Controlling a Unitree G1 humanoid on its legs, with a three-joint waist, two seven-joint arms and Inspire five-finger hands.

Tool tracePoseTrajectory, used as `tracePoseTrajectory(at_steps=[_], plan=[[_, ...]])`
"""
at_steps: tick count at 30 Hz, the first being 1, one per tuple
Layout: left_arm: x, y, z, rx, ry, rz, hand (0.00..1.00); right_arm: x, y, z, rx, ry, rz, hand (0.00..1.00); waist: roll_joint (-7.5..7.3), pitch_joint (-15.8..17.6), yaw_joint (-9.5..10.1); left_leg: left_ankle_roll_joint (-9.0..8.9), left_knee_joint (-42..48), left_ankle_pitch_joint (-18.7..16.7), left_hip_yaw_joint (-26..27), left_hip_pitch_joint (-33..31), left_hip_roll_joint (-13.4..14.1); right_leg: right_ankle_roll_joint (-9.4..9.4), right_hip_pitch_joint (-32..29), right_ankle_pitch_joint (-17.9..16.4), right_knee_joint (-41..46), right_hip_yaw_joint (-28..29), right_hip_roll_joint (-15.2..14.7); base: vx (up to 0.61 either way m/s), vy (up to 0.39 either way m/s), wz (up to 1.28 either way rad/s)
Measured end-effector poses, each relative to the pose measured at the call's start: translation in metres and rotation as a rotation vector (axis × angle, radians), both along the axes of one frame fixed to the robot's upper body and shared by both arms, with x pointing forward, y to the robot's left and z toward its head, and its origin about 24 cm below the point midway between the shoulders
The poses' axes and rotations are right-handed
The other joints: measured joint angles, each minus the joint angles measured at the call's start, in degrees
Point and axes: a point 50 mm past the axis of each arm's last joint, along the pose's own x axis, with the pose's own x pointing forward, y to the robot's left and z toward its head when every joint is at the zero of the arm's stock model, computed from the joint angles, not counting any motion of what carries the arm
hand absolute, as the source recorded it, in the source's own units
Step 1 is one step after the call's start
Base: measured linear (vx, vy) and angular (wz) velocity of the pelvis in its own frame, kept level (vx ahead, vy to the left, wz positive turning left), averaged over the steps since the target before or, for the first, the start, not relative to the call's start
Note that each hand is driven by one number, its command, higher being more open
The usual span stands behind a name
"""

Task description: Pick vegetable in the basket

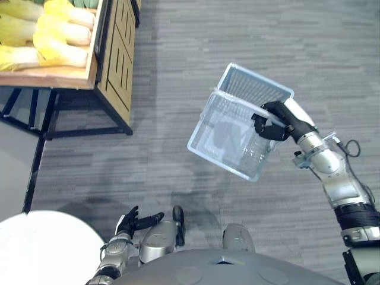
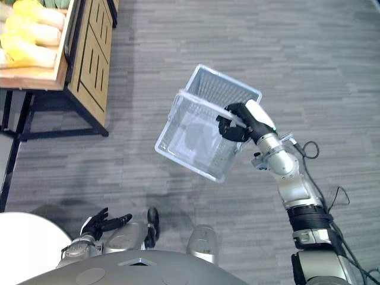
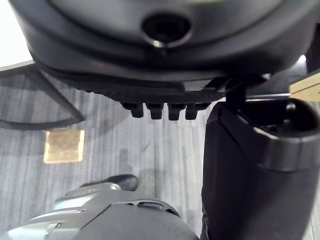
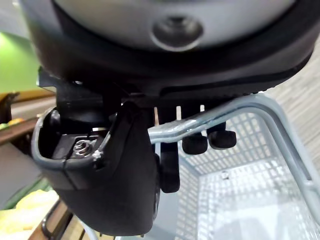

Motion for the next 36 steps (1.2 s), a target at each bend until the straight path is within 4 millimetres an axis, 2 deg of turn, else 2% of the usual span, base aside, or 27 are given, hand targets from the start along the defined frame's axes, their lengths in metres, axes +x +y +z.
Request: tracePoseTrajectory(at_steps=[1, 3, 4, 5, 6, 7, 8, 9, 10, 11, 13, 15, 17, 19, 20, 21, 22, 23, 24, 26, 27, 29, 30, 32, 34, 35, 36], plan=[[-0.001, 0.000, 0.000, 0.002, 0.005, -0.007, 1.00, -0.003, 0.000, -0.005, -0.005, 0.019, -0.002, 0.00, 0.32, 0.06, -0.52, 0.23, -1.42, -0.15, -1.17, 3.78, 0.57, -4.25, -3.04, -6.18, 4.09, -3.18, 0.50, 0.37, -0.013, 0.28], [-0.003, 0.001, -0.001, 0.002, 0.011, -0.001, 1.00, -0.004, 0.001, -0.006, -0.004, 0.024, 0.004, 0.00, 0.48, 0.10, -1.52, 0.40, -1.99, -0.27, -1.99, 6.36, 1.62, -6.45, -5.74, -11.30, 1.34, -7.29, 1.08, 0.34, -0.057, 0.19], [-0.003, 0.001, -0.001, 0.004, 0.011, 0.003, 1.00, -0.004, 0.001, -0.006, -0.004, 0.023, 0.005, 0.00, 0.64, 0.19, -1.77, 0.07, -2.01, -0.53, -2.07, 7.84, 2.83, -7.18, -7.81, -13.19, -4.53, -10.37, 1.79, 0.25, -0.087, 0.12], [-0.003, 0.001, -0.001, 0.004, 0.012, 0.003, 1.00, -0.003, 0.001, -0.006, -0.004, 0.022, 0.007, 0.00, 0.82, 0.25, -1.90, -0.21, -1.83, -0.91, -2.14, 8.47, 3.53, -7.51, -8.63, -13.40, -8.25, -11.84, 2.27, 0.41, -0.197, 0.17], [-0.003, 0.000, -0.001, -0.001, 0.011, 0.016, 1.00, -0.003, 0.001, -0.006, -0.003, 0.019, 0.009, 0.00, 1.17, 0.43, -2.54, -2.25, -0.88, -2.23, -2.17, 9.60, 5.42, -7.24, -9.50, -13.00, -21.19, -13.13, 4.37, 0.37, -0.208, 0.24], [-0.005, -0.001, -0.002, -0.004, 0.013, 0.016, 1.00, -0.003, 0.001, -0.006, -0.003, 0.019, 0.009, 0.00, 1.14, 0.40, -2.71, -3.28, -0.51, -2.87, -2.18, 9.99, 6.08, -6.46, -9.36, -12.17, -27.10, -12.91, 5.15, 0.49, -0.304, 0.37], [-0.008, 0.001, -0.002, 0.001, 0.020, 0.017, 1.00, -0.004, 0.001, -0.005, -0.006, 0.019, 0.009, 0.00, 0.39, -0.05, -3.00, -5.79, 0.48, -4.73, -2.08, 10.62, 6.53, -5.99, -8.59, -7.58, -40.34, -12.31, 6.09, 0.48, -0.303, 0.31], [-0.013, 0.006, -0.002, 0.011, 0.032, 0.017, 1.00, -0.005, 0.000, -0.006, -0.007, 0.022, 0.008, 0.00, -1.17, -0.88, -3.01, -7.81, 1.82, -7.15, -2.09, 10.96, 5.98, -6.13, -7.63, -0.02, -49.80, -11.41, 6.00, 0.60, -0.388, 0.22], [-0.015, 0.003, -0.004, -0.003, 0.049, 0.022, 1.00, -0.006, -0.005, -0.005, -0.021, 0.022, -0.009, 0.00, 0.47, -0.96, -1.85, -9.95, 3.87, -11.52, -2.51, 12.05, 7.36, -5.93, -6.41, 9.06, -54.40, -10.79, 7.54, 0.47, -0.311, -0.04], [-0.015, -0.001, -0.005, -0.009, 0.050, 0.020, 1.00, -0.004, -0.006, -0.005, -0.014, 0.019, -0.021, 0.00, 1.47, -1.09, -1.42, -9.86, 4.70, -11.94, -2.00, 11.31, 8.75, -6.43, -5.97, 9.25, -55.16, -11.30, 8.79, 0.38, -0.258, -0.08], [-0.011, -0.009, -0.006, -0.035, 0.040, 0.002, 1.00, -0.007, -0.009, -0.010, -0.013, 0.041, -0.039, 0.00, 2.60, -0.46, -1.56, -8.93, 2.35, -10.11, -5.13, 10.97, 8.34, -6.67, -6.68, 3.93, -50.72, -12.09, 9.40, 0.25, -0.176, 0.15], [-0.013, -0.009, -0.007, -0.038, 0.050, 0.006, 1.00, -0.014, -0.013, -0.019, -0.014, 0.077, -0.056, 0.00, 2.96, -0.63, -2.49, -9.09, 2.82, -8.86, -5.16, 12.24, 9.25, -6.80, -6.63, -1.06, -44.51, -13.60, 8.75, 0.20, -0.117, 0.40], [-0.014, -0.007, -0.007, -0.036, 0.052, 0.019, 1.00, -0.017, -0.016, -0.019, -0.013, 0.078, -0.070, 0.00, 2.85, -0.67, -2.85, -9.79, 3.64, -8.34, -6.35, 12.48, 9.98, -6.85, -6.70, -3.88, -42.45, -14.43, 8.68, 0.21, -0.125, 0.25], [-0.015, -0.006, -0.007, -0.035, 0.054, 0.022, 1.00, -0.017, -0.018, -0.019, -0.013, 0.076, -0.079, 0.00, 2.88, -0.74, -2.81, -10.11, 9.68, -8.14, -7.64, 9.22, 10.41, -7.24, -6.13, -4.63, -43.08, -15.28, 9.32, 0.20, -0.140, 0.11], [-0.017, -0.008, -0.008, -0.044, 0.064, 0.035, 1.00, -0.018, -0.020, -0.019, -0.012, 0.080, -0.089, 0.00, 3.61, -0.73, -2.98, -11.00, 22.01, -7.27, -9.24, 3.79, 11.46, -7.30, -3.72, -4.64, -45.37, -16.05, 10.01, 0.19, -0.129, 0.13], [-0.016, -0.010, -0.008, -0.055, 0.055, 0.058, 1.00, -0.019, -0.021, -0.020, -0.011, 0.085, -0.093, 0.00, 4.02, -0.73, -2.96, -11.59, 27.32, -5.75, -10.01, 1.39, 11.91, -7.45, -2.47, -4.73, -46.03, -16.31, 10.36, 0.25, -0.138, 0.10], [-0.013, -0.012, -0.007, -0.068, 0.035, 0.078, 1.00, -0.021, -0.021, -0.023, -0.011, 0.096, -0.095, 0.00, 4.69, -0.72, -2.40, -11.96, 36.27, -0.53, -10.95, -2.06, 13.02, -7.95, 0.19, -5.07, -46.78, -16.84, 11.09, 0.25, -0.089, -0.05], [-0.011, -0.013, -0.007, -0.075, 0.025, 0.089, 1.00, -0.021, -0.019, -0.024, -0.009, 0.102, -0.087, 0.00, 4.97, -0.58, -1.83, -11.37, 42.87, 7.74, -10.89, -4.37, 13.80, -8.62, 3.21, -6.50, -47.52, -16.08, 11.80, 0.38, -0.102, -0.15], [-0.009, -0.013, -0.006, -0.079, 0.011, 0.096, 1.00, -0.021, -0.018, -0.024, -0.005, 0.097, -0.085, 0.00, 4.65, -0.36, -1.11, -10.08, 48.65, 11.52, -10.59, -6.90, 14.76, -9.34, 5.72, -7.40, -49.02, -15.75, 12.36, 0.29, -0.067, -0.16], [-0.003, -0.013, -0.004, -0.079, -0.013, 0.087, 1.00, -0.020, -0.018, -0.021, 0.002, 0.079, -0.087, 0.00, 4.95, -0.44, -1.04, -8.21, 53.52, 5.55, -9.69, -10.97, 15.64, -9.80, 7.21, -8.52, -49.47, -15.72, 12.74, 0.24, -0.056, -0.01], [0.002, -0.012, -0.001, -0.085, -0.047, 0.104, 1.00, -0.020, -0.018, -0.020, 0.007, 0.074, -0.091, 0.00, 4.81, -0.33, -0.86, -6.58, 54.09, 0.35, -8.17, -15.55, 15.52, -9.81, 9.25, -9.21, -50.68, -15.75, 12.74, 0.28, -0.073, 0.02], [0.006, -0.011, 0.001, -0.089, -0.072, 0.117, 1.00, -0.020, -0.018, -0.020, 0.014, 0.074, -0.092, 0.00, 4.71, -0.20, -0.45, -6.53, 47.57, -2.30, -5.41, -18.90, 15.09, -9.42, 11.72, -10.29, -51.82, -15.74, 12.62, 0.34, -0.017, -0.06], [0.009, -0.011, 0.002, -0.084, -0.082, 0.107, 1.00, -0.021, -0.017, -0.022, 0.020, 0.078, -0.094, 0.00, 4.34, 0.00, -0.24, -6.51, 35.70, -2.80, -4.05, -19.46, 13.15, -8.64, 13.32, -11.62, -51.63, -15.88, 11.91, 0.35, 0.054, -0.07], [0.011, -0.010, 0.003, -0.077, -0.080, 0.097, 1.00, -0.023, -0.018, -0.024, 0.024, 0.083, -0.100, 0.00, 4.09, 0.16, -0.29, -6.86, 23.84, -1.76, -3.39, -18.93, 11.19, -7.86, 14.45, -12.76, -51.52, -15.89, 11.35, 0.30, 0.098, -0.01], [0.011, -0.013, 0.002, -0.073, -0.078, 0.086, 1.00, -0.029, -0.020, -0.028, 0.042, 0.090, -0.125, 0.00, 4.83, 0.26, -0.48, -8.69, 1.40, 6.53, -3.72, -17.67, 9.14, -5.39, 15.84, -15.65, -49.88, -15.86, 10.71, 0.38, 0.172, 0.01], [0.011, -0.014, 0.002, -0.075, -0.077, 0.086, 1.00, -0.030, -0.021, -0.030, 0.042, 0.095, -0.128, 0.00, 5.34, 0.30, -0.49, -9.02, -0.36, 9.43, -3.62, -17.31, 9.39, -4.66, 16.33, -16.64, -49.27, -15.73, 10.70, 0.33, 0.161, 0.03], [0.011, -0.013, 0.002, -0.072, -0.077, 0.084, 1.00, -0.033, -0.020, -0.034, 0.049, 0.109, -0.132, 0.00, 5.54, 0.28, -0.51, -8.18, -0.16, 13.92, -2.76, -16.48, 9.23, -3.62, 17.39, -17.99, -48.66, -15.43, 10.37, 0.47, 0.201, 0.07]])
